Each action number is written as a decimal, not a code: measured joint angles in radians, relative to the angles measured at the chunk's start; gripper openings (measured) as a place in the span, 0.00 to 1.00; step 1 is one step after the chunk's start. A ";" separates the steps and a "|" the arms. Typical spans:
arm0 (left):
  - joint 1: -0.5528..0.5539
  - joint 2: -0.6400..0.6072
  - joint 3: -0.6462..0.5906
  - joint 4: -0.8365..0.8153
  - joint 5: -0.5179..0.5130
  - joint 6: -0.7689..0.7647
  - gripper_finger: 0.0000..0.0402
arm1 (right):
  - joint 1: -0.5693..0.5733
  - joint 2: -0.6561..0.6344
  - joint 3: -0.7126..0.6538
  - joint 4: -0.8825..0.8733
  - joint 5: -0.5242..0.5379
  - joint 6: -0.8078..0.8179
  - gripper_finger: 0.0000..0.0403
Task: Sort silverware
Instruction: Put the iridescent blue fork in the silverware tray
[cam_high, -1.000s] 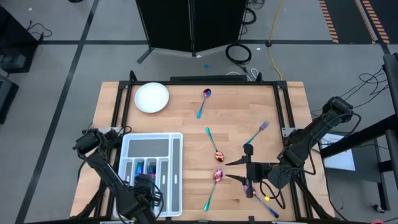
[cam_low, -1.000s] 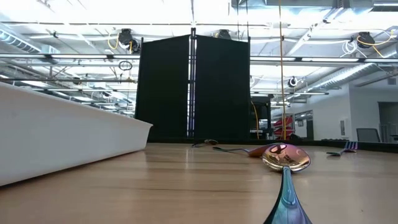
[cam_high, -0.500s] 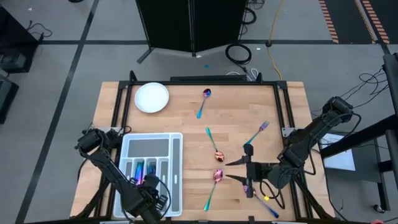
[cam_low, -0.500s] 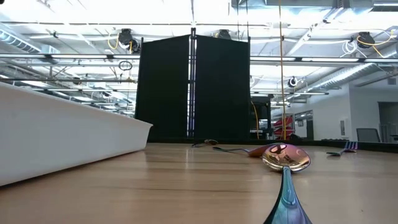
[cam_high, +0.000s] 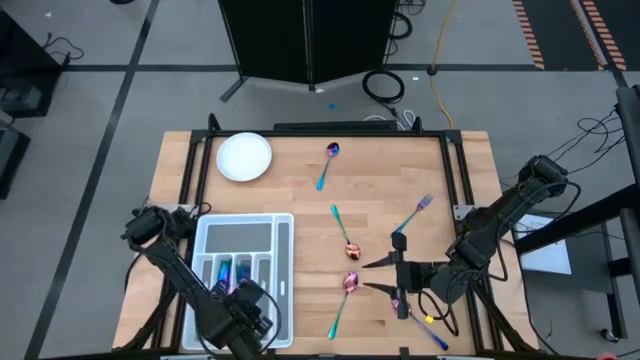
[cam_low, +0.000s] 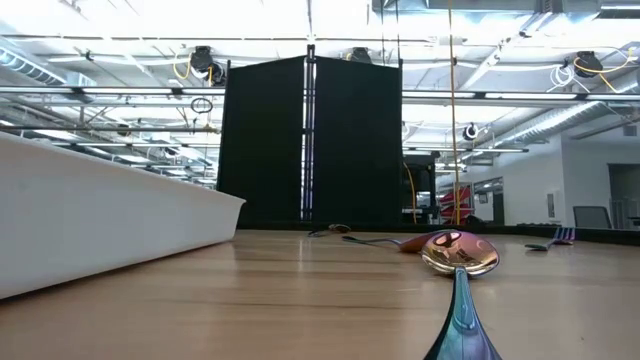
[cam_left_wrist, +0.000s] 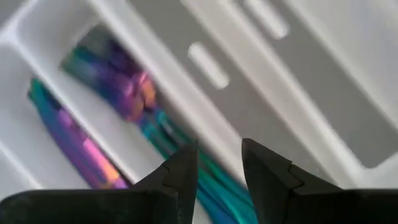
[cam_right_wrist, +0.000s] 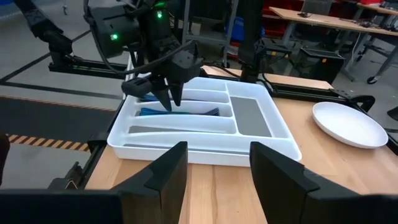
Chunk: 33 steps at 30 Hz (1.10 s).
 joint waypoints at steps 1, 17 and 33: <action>0.007 0.000 0.010 -0.001 -0.010 0.027 0.31 | 0.000 0.000 0.000 0.000 0.000 0.000 0.40; 0.256 0.006 0.050 0.473 -0.191 0.863 0.31 | 0.008 0.000 0.000 -0.353 0.000 0.420 0.40; 0.373 -0.001 0.046 0.765 -0.363 1.513 0.31 | -0.093 0.112 0.000 -1.057 -0.096 1.524 0.40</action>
